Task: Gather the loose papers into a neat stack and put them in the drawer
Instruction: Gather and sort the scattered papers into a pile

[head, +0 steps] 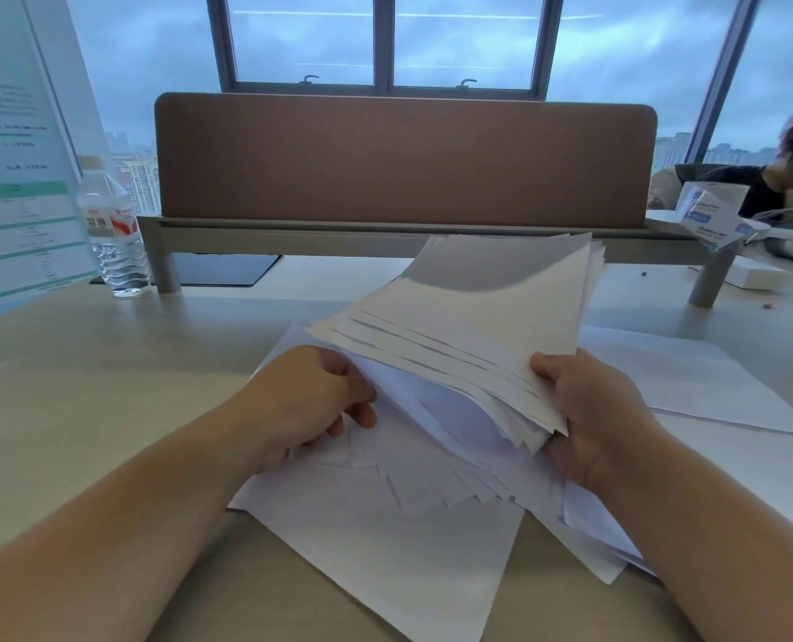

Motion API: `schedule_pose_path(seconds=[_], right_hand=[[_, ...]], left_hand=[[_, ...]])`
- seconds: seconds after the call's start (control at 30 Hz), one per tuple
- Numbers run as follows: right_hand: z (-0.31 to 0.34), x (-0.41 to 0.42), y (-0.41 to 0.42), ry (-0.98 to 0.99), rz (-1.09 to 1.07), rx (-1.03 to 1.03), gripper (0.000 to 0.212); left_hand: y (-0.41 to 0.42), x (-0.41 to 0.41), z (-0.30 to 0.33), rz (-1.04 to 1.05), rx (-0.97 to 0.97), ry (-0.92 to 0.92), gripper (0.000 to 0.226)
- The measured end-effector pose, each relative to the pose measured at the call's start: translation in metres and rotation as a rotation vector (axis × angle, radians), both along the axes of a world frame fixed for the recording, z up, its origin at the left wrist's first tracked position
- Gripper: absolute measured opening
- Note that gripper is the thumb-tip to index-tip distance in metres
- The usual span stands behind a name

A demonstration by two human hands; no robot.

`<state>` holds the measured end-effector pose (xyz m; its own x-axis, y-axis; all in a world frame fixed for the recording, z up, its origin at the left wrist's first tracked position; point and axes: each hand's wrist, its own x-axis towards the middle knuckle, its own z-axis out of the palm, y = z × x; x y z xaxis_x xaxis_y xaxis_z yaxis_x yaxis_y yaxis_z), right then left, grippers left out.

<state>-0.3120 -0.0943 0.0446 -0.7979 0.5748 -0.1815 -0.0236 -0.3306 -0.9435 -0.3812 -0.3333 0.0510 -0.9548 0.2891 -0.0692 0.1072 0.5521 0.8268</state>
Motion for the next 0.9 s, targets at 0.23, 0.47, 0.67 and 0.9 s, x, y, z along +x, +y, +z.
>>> schedule_pose_path(seconds=[0.23,0.47,0.67,0.9], right_hand=[[0.0,0.001,-0.001,-0.002,-0.015,-0.012,0.025],[0.0,0.0,-0.002,0.006,-0.021,-0.011,0.024],[-0.001,-0.001,-0.002,-0.004,-0.009,0.011,0.025],[-0.004,-0.001,0.002,-0.007,-0.025,-0.008,0.025]], left_hand=[[-0.008,-0.008,0.007,0.11,0.179,-0.092,0.015],[0.005,0.001,-0.001,0.056,0.002,0.02,0.028],[0.007,-0.005,-0.01,0.103,0.014,0.044,0.03],[-0.023,-0.028,0.007,0.439,0.21,0.087,0.028]])
